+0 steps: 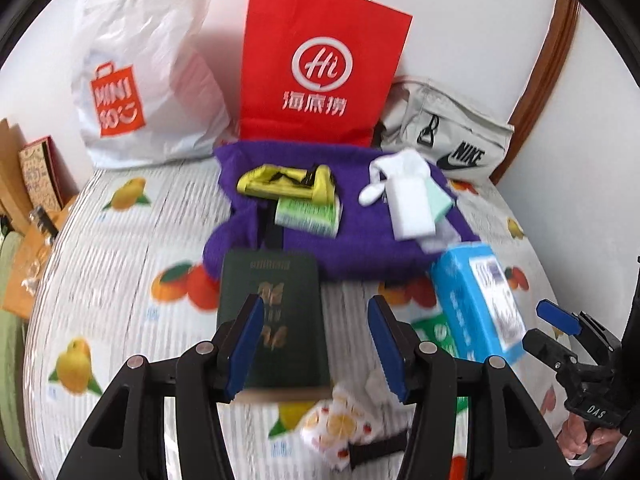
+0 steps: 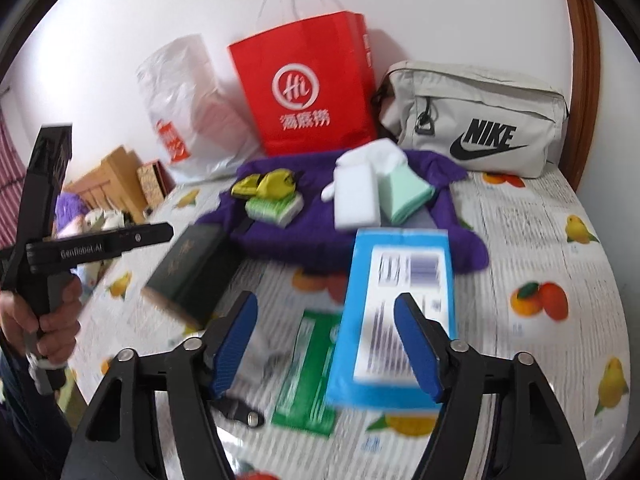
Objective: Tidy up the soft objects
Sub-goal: 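Move the right tool to the green wet-wipe packet while the left tool moves to the orange-print sachet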
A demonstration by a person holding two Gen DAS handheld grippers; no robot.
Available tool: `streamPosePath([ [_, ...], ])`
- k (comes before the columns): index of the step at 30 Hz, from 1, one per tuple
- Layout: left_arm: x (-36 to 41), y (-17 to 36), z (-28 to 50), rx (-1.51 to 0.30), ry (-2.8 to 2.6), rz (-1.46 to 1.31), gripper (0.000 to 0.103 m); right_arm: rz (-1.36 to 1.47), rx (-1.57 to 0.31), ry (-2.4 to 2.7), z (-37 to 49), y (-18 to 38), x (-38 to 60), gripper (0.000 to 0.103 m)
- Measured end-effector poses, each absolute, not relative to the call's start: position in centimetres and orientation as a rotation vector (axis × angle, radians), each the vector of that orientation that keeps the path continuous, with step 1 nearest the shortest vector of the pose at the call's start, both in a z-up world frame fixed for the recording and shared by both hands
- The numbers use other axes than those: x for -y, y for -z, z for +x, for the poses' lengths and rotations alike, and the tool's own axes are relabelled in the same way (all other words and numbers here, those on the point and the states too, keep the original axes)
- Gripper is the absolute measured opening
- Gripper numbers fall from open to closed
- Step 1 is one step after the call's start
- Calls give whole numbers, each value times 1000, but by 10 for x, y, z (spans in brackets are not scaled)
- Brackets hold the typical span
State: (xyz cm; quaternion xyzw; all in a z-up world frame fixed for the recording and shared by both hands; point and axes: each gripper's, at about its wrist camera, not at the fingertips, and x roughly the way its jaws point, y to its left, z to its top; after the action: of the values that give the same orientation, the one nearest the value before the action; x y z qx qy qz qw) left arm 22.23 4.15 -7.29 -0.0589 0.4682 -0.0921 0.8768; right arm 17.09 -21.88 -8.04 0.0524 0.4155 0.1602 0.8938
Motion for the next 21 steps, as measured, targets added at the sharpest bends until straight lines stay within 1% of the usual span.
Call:
streamPosePath([
  [6, -53, 87, 194, -995, 178, -160, 53, 67, -857, -373, 131, 89, 204, 69],
  [10, -56, 99, 179, -1014, 178, -174, 53, 27, -899, -351, 115, 111, 194, 66],
  [14, -56, 111, 167, -1024, 179, -171, 53, 62, -947, -319, 112, 134, 194, 66],
  [21, -59, 137, 158, -1072, 178, -182, 53, 116, -967, -258, 112, 159, 190, 66],
])
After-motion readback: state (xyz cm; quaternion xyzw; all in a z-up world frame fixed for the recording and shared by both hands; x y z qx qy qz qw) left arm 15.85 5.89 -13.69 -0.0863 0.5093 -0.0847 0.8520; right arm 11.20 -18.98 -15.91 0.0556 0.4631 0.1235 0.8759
